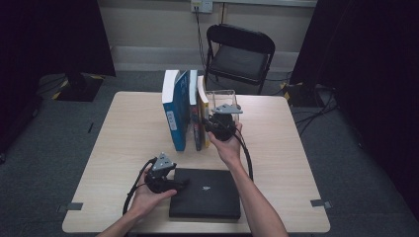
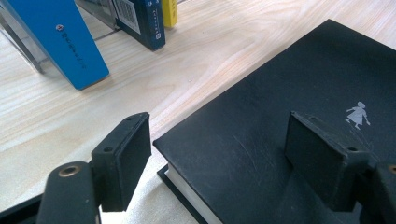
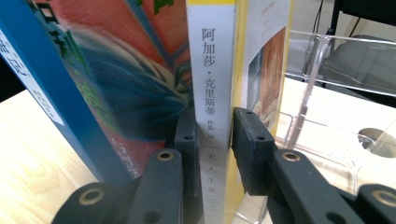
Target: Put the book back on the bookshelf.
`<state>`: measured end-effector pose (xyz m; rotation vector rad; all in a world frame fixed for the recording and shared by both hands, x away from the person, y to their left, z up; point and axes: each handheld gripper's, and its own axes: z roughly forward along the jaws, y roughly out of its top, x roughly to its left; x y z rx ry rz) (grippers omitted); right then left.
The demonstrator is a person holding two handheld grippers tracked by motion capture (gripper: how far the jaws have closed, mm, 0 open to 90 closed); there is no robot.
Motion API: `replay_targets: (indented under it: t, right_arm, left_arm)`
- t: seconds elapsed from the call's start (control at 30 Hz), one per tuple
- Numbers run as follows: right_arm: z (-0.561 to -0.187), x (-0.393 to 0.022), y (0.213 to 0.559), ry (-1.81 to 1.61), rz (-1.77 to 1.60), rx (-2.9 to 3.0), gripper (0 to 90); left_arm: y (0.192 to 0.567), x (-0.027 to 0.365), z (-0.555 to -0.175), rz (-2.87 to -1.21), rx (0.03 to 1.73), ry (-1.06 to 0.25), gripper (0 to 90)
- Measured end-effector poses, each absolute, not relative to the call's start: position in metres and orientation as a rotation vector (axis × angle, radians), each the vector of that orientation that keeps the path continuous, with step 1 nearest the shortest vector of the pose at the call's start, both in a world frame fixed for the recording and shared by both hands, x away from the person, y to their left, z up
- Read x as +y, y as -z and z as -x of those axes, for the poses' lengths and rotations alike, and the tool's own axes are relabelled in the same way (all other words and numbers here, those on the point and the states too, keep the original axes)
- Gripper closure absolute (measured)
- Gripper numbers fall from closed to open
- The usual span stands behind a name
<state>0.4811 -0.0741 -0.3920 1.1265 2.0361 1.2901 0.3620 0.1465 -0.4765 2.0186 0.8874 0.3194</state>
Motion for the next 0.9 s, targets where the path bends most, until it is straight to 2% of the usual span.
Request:
replay_targets:
  t: [0.13,0.17,0.2,0.23,0.37,0.67,0.9]
  right_arm:
    - [-0.48,-0.073,0.394,-1.293,-1.121,2.046,69.4]
    - [-0.479,-0.074,0.395,-1.303,-1.116,2.066,63.1]
    - [-0.479,-0.074,0.395,-1.303,-1.116,2.066,63.1]
    - [-0.478,-0.075,0.396,-1.296,-1.114,2.07,58.5]
    - [-0.477,-0.08,0.399,-1.302,-1.125,2.069,54.0]
    - [-0.471,-0.088,0.395,-1.304,-1.115,2.069,50.7]
    - [-0.449,-0.106,0.39,-1.302,-1.062,2.137,43.6]
  left_arm:
    - [0.477,0.147,-0.362,-2.013,0.889,-0.312,23.0]
    - [0.477,0.146,-0.362,-2.015,0.887,-0.314,23.0]
    - [0.477,0.147,-0.362,-2.017,0.887,-0.315,23.0]
    - [0.477,0.147,-0.362,-2.019,0.884,-0.319,23.0]
    - [0.477,0.147,-0.362,-2.02,0.885,-0.317,22.9]
    - [0.477,0.147,-0.362,-2.017,0.89,-0.311,22.8]
    - [0.472,0.148,-0.362,-2.046,0.919,-0.302,25.3]
